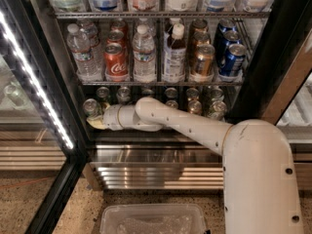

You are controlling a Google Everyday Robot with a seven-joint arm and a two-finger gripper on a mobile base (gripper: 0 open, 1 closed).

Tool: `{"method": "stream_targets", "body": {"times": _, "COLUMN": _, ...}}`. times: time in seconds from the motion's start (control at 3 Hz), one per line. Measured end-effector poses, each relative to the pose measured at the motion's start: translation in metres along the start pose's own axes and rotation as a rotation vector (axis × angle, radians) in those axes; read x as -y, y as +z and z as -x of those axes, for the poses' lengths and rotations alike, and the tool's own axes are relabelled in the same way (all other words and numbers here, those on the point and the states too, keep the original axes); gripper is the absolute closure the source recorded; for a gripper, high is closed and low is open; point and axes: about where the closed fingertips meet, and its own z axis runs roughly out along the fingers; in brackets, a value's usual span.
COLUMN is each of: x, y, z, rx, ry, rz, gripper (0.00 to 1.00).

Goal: Pick 7up can from bottom shelf of fridge

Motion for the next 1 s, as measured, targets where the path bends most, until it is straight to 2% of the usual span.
{"method": "stream_targets", "body": {"times": 0.33, "x": -0.035, "y": -0.020, "z": 0.054, "rx": 0.020, "ry": -0.040, "rz": -0.046, "gripper": 1.00}}
{"method": "stream_targets", "body": {"times": 0.67, "x": -0.071, "y": -0.083, "z": 0.149, "rx": 0.089, "ry": -0.093, "rz": -0.185, "gripper": 1.00}}
{"method": "stream_targets", "body": {"times": 1.0, "x": -0.117, "y": -0.126, "z": 0.180, "rx": 0.116, "ry": -0.118, "rz": -0.303, "gripper": 1.00}}
